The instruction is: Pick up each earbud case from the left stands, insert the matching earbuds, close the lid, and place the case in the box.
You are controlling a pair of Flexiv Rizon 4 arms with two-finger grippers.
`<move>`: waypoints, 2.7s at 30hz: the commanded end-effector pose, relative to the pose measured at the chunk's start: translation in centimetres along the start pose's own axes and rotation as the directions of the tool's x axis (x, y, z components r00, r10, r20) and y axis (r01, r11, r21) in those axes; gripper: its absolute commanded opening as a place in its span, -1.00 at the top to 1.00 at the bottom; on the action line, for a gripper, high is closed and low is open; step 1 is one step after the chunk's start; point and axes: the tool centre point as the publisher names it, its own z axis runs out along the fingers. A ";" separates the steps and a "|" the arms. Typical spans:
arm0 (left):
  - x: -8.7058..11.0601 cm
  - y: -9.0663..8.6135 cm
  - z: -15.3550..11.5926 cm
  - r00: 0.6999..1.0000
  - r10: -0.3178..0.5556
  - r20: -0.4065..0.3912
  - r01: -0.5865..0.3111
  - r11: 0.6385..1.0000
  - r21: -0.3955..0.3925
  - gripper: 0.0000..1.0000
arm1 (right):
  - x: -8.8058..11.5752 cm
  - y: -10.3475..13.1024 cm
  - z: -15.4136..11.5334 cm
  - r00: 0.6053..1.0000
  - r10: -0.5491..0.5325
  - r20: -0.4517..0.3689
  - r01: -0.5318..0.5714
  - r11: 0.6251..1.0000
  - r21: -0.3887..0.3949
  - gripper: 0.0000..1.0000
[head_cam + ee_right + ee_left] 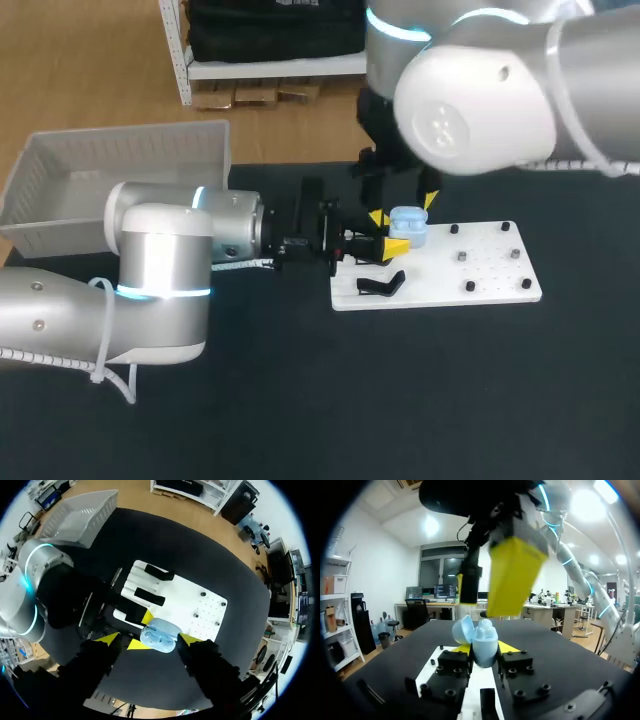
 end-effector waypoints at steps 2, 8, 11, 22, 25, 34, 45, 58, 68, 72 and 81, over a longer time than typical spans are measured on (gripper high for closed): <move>0.0 0.0 0.0 1.000 -0.001 -0.003 0.001 1.000 -0.002 1.00 | -0.4 -2.4 -1.5 0.996 0.074 0.056 -0.073 0.997 -0.026 -1.00; 0.0 0.0 0.0 1.000 -0.001 -0.003 0.001 1.000 -0.002 1.00 | -2.0 -4.8 -1.2 0.970 0.213 0.114 -0.209 0.977 -0.052 -1.00; 0.0 0.0 0.0 1.000 -0.001 -0.003 0.001 1.000 -0.002 1.00 | -2.7 -5.9 -0.4 0.957 0.261 0.126 -0.257 0.965 -0.047 -1.00; 0.0 0.0 0.0 1.000 -0.001 -0.003 0.001 1.000 -0.002 1.00 | -2.3 -7.9 2.7 0.945 0.318 0.071 -0.318 0.948 -0.021 -1.00; 0.0 0.0 0.0 1.000 -0.001 -0.003 0.001 1.000 -0.002 1.00 | -1.8 -8.1 3.2 0.945 0.325 0.047 -0.324 0.946 -0.018 -1.00; 0.0 0.0 0.0 1.000 -0.001 -0.003 0.001 1.000 -0.002 1.00 | 0.2 -7.7 3.5 0.949 0.314 -0.013 -0.314 0.949 -0.019 -1.00; 0.0 0.0 0.0 1.000 -0.001 -0.003 0.001 1.000 -0.002 1.00 | 1.0 -7.5 2.6 0.948 0.315 0.047 -0.314 0.949 -0.026 -1.00; -2.9 0.4 -5.6 0.999 -0.013 -0.032 0.010 0.994 -0.110 1.00 | 0.6 -9.5 -1.2 0.884 0.382 0.270 -0.363 0.924 -0.122 -1.00; -4.5 3.1 -16.2 0.988 -0.095 -0.121 0.047 0.936 -0.349 1.00 | 0.6 -9.5 -1.2 0.884 0.382 0.270 -0.363 0.924 -0.122 -1.00; -5.1 5.0 -19.3 0.982 -0.138 -0.128 0.072 0.904 -0.420 1.00 | 0.6 -9.5 -1.2 0.884 0.382 0.270 -0.363 0.924 -0.122 -1.00; -5.4 9.6 -26.3 0.967 -0.247 -0.062 0.165 0.794 -0.585 1.00 | 0.6 -9.5 -1.2 0.884 0.382 0.270 -0.363 0.924 -0.122 -1.00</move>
